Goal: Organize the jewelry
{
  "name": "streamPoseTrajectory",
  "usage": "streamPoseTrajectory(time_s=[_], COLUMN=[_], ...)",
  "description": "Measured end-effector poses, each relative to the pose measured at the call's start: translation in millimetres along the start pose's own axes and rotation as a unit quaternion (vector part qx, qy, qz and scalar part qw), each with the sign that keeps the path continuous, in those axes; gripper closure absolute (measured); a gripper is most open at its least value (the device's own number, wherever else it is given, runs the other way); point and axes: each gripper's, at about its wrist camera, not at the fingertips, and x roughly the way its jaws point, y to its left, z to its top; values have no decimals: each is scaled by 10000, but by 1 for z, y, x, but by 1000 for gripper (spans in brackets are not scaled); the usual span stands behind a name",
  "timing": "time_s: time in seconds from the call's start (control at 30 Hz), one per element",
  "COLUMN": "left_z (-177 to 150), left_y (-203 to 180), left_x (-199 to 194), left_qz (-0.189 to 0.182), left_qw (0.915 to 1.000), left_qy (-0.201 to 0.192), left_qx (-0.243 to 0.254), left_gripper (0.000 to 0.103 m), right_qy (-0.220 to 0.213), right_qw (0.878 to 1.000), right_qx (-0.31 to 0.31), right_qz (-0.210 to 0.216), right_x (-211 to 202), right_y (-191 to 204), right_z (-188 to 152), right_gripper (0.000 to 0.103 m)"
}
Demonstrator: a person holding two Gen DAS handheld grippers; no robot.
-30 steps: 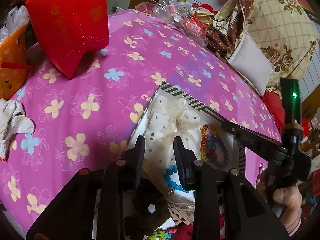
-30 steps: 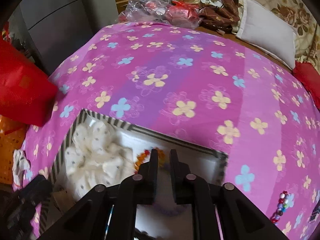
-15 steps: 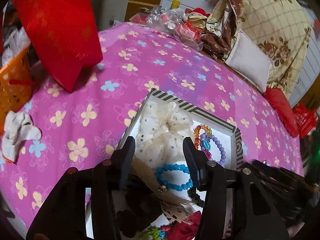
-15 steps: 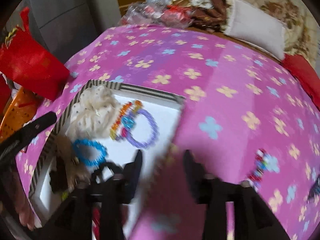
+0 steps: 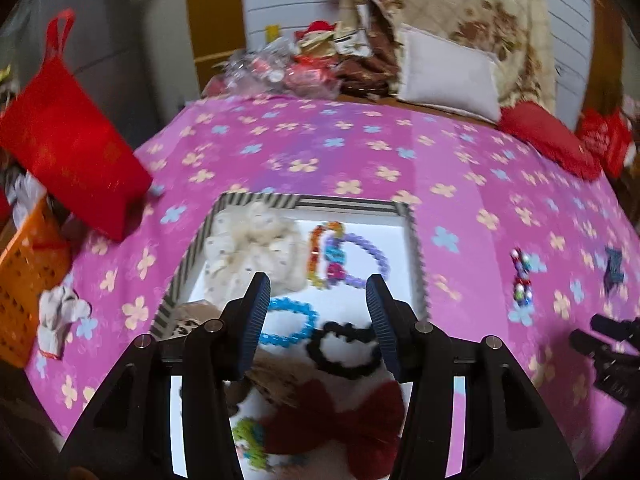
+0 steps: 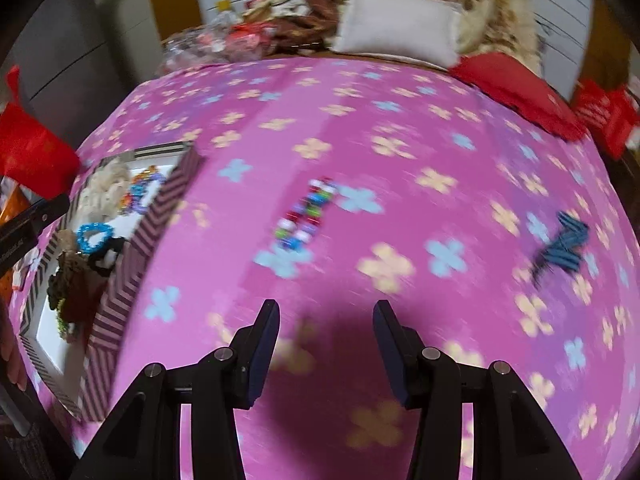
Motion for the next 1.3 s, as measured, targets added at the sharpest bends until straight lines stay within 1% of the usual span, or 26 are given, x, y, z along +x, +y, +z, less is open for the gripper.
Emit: streamPoseTrajectory(time_s=[0.17, 0.23, 0.37, 0.47, 0.57, 0.63, 0.77, 0.87, 1.0, 1.07, 1.13, 1.23, 1.3], left_z=[-7, -9, -14, -23, -35, -38, -39, -29, -12, -4, 4, 12, 13], left_y=[-32, -43, -60, -77, -102, -117, -142, -156, -166, -169, -169, -173, -178], left_x=[-8, -10, -14, -23, -29, -26, -9, 14, 47, 63, 74, 89, 100], left_qz=[-141, -287, -620, -923, -1190, -1343, -1394, -1488, -1617, -1696, -1711, -1659, -1674], left_qw=[9994, 9988, 9967, 9933, 9884, 9846, 9802, 9772, 9732, 9715, 9715, 9726, 9711], left_qy=[22, 141, 442, 596, 715, 849, 1160, 1393, 1589, 1637, 1631, 1606, 1659], left_qx=[320, 370, 291, 361, 608, 729, 795, 599, 376, 267, 192, 257, 368], left_gripper=[53, 53, 53, 53, 52, 52, 52, 52, 52, 52, 52, 52, 52], right_qy=[-27, -72, -192, -270, -306, -319, -371, -430, -514, -544, -538, -501, -476], right_qw=[9993, 9988, 9966, 9930, 9882, 9854, 9805, 9775, 9745, 9730, 9707, 9670, 9664], right_qx=[353, 460, 733, 1074, 1409, 1580, 1851, 2012, 2176, 2239, 2340, 2493, 2517], right_qz=[-92, -159, -315, -415, -525, -543, -544, -456, -190, -125, -24, 127, 206], right_x=[-10, -15, -23, -28, -30, -31, -31, -27, -15, -6, 4, 19, 27], right_y=[-43, -58, -92, -126, -161, -178, -213, -234, -251, -258, -268, -279, -281], right_z=[-16, -21, -31, -38, -48, -54, -60, -57, -41, -29, -16, -1, 6], right_gripper=[56, 56, 56, 56, 56, 56, 56, 56, 56, 56, 54, 53, 53])
